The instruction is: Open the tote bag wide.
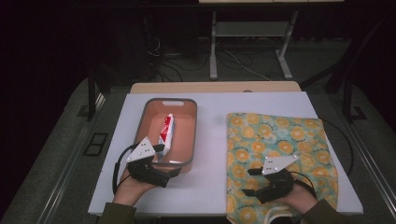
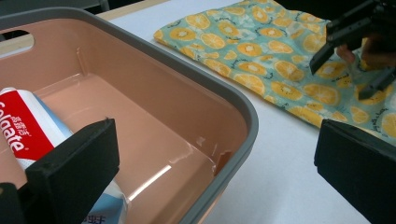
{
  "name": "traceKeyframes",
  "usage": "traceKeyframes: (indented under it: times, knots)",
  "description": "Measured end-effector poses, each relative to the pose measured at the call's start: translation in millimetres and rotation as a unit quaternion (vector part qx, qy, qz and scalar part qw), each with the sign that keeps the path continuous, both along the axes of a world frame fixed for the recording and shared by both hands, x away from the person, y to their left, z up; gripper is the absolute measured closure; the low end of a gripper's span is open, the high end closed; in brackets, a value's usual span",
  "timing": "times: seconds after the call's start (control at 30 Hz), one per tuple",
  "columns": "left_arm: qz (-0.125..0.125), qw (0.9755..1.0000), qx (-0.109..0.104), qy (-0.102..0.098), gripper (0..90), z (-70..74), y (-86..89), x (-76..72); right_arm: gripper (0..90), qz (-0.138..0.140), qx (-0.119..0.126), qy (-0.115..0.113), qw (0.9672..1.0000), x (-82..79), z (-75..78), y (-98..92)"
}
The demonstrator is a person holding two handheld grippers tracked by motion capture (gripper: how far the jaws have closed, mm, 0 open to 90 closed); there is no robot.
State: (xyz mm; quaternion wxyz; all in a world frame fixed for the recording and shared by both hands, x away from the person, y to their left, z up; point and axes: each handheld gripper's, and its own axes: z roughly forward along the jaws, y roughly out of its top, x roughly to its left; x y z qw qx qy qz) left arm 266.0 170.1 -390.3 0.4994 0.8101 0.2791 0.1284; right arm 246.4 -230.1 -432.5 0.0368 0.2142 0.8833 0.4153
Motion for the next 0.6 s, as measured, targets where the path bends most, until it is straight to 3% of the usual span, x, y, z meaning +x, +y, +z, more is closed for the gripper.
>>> traceKeyframes:
  times: [0.2,0.33,0.47,0.5,0.6]
  knots:
    - [0.001,1.0000,0.000,-0.001,0.0,-0.1,-0.2,-0.1,27.4,0.024,-0.002,0.003,0.9997,-6.3,-4.4,17.9]
    - [0.001,1.0000,0.000,-0.001,0.0,0.0,-0.2,0.1,27.4,0.044,-0.018,0.006,0.9989,-10.1,-13.0,40.8]
    - [0.001,1.0000,-0.001,0.000,0.0,0.0,-0.2,0.1,29.8,0.053,-0.033,0.003,0.9980,-11.8,-19.1,51.0]
    - [0.001,1.0000,-0.001,-0.001,0.0,0.0,-0.2,0.2,38.2,0.055,-0.042,-0.022,0.9973,-14.5,-20.8,54.5]
    - [0.001,1.0000,-0.001,-0.001,0.0,-0.2,-0.2,0.2,56.9,0.055,-0.044,-0.032,0.9970,-15.9,-20.0,55.2]
